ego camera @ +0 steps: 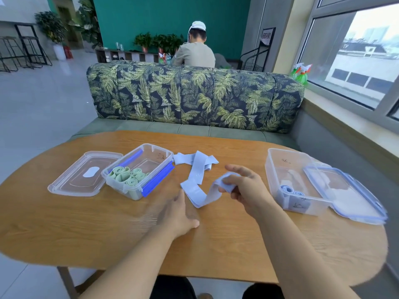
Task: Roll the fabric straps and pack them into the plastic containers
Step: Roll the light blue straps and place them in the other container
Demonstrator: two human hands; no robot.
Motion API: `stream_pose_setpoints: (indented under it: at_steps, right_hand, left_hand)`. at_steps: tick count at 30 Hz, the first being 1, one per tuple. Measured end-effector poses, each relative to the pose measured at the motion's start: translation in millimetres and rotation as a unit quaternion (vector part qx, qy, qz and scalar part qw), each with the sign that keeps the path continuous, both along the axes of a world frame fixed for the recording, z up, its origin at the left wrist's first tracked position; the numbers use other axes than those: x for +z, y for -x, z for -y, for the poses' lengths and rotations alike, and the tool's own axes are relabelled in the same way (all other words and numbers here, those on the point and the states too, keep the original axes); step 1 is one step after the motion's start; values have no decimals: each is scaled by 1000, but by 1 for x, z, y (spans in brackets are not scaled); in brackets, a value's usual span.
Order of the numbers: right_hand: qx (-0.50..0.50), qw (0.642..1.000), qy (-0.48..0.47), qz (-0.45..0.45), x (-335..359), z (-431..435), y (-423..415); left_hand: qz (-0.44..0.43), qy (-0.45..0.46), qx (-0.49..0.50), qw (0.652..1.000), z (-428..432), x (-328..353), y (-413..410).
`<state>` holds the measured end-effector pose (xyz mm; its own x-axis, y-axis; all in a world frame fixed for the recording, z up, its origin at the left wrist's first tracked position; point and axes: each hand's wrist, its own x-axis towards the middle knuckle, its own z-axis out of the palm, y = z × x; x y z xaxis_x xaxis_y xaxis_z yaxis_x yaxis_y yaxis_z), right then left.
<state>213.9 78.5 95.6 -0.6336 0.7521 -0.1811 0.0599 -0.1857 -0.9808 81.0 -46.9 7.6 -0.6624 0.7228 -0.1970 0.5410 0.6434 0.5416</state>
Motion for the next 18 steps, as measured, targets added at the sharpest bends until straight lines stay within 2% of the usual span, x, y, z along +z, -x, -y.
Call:
stream_pose_setpoints:
  at_steps: [4,7,11,13,18]
  right_hand:
    - [22,997,3,-72,28,9,-1]
    - [24,991,-17,-127,47,10,0]
    - [18,981,-60,-182,63,3,1]
    - [11,982,-79,-171,60,-5,3]
    - [-28,995,-42,-88,23,-29,12]
  left_hand:
    - [17,-67,-21,997,-8,3,-25]
    - [60,-178,-21,982,-17,9,-40]
    - [268,-253,-13,930,-24,29,-57]
    - [342,-247,-17,906,-27,35,-61]
    - [375,-153,-26,914,-33,19,-66]
